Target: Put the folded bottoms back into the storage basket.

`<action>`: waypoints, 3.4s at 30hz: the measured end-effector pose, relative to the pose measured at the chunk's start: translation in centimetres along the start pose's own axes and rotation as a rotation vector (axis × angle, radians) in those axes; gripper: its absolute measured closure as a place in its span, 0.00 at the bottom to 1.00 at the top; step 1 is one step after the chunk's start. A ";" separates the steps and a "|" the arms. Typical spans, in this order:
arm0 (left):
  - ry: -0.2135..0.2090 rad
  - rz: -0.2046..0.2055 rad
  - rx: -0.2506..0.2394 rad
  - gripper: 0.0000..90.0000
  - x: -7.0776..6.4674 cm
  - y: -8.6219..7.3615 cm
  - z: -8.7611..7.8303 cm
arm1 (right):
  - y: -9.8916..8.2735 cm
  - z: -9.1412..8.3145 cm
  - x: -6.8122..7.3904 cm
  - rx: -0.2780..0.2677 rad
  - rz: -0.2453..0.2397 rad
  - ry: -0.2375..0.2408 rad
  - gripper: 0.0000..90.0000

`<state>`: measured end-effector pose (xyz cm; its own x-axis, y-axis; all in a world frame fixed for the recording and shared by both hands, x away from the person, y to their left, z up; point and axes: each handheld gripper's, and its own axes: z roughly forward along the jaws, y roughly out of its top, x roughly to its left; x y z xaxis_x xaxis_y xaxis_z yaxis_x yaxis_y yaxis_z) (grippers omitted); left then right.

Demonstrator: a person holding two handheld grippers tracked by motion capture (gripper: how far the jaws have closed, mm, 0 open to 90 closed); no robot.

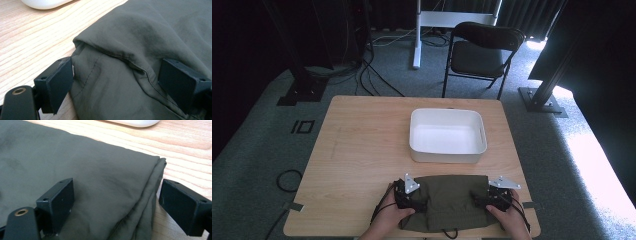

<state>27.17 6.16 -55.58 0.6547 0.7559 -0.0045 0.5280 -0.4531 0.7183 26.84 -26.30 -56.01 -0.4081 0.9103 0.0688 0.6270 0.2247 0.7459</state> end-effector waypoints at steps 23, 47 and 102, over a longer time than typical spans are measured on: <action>-0.064 -0.006 -0.048 0.86 -1.6 0.7 0.4 | 0.5 -0.4 2.1 0.010 -0.133 0.066 0.82; -0.127 -0.068 -0.137 0.92 -0.2 4.4 -3.7 | 4.5 -4.5 2.4 -0.068 -0.085 0.134 0.86; -0.041 -0.106 -0.352 0.92 8.4 19.1 -3.6 | 21.2 -3.1 -1.9 -0.261 -0.012 0.061 0.86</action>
<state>40.81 5.57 -39.42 0.6312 0.7671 -0.1144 0.3805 -0.1778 0.9075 38.81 -24.34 -38.26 -0.4588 0.8837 0.0929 0.4325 0.1308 0.8921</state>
